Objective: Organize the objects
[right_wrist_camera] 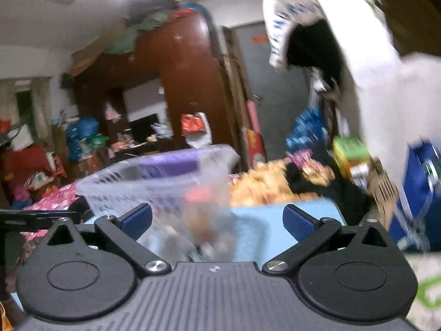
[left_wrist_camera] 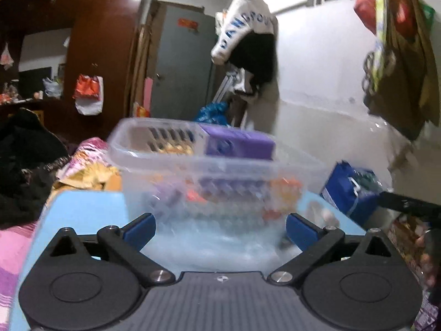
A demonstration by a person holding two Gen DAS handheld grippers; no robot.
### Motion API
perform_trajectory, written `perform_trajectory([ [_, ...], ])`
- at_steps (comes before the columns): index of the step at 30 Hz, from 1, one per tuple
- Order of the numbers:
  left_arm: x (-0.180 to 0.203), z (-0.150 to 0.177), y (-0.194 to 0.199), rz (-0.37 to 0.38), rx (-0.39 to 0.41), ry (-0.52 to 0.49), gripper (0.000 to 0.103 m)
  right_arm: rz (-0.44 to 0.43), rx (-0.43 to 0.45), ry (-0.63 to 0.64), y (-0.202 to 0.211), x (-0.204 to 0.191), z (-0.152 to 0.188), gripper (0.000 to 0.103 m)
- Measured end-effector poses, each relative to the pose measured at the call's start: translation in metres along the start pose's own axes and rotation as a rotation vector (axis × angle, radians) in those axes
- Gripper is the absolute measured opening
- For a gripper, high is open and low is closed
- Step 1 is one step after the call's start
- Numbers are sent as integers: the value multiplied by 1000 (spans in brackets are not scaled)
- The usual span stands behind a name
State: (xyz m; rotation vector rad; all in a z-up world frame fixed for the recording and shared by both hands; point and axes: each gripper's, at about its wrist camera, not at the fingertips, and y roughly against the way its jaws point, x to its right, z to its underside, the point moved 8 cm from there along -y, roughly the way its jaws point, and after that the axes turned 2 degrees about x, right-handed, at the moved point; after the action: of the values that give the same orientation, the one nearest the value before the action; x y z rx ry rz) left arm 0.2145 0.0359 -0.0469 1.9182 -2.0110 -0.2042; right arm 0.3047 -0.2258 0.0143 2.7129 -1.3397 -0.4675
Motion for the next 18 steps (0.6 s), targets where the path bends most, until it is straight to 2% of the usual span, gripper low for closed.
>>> perform_trajectory([
  [4, 31, 7, -5, 63, -20, -43, 102, 48, -52, -82, -7, 26, 9, 103],
  [9, 65, 18, -6, 117, -44, -69, 101, 57, -70, -51, -13, 26, 10, 103],
  [13, 95, 12, -9, 165, -49, -85, 101, 60, -87, -58, -17, 31, 15, 103],
  [18, 132, 6, -25, 179, -77, -123, 98, 43, -106, -57, -24, 30, 14, 92],
])
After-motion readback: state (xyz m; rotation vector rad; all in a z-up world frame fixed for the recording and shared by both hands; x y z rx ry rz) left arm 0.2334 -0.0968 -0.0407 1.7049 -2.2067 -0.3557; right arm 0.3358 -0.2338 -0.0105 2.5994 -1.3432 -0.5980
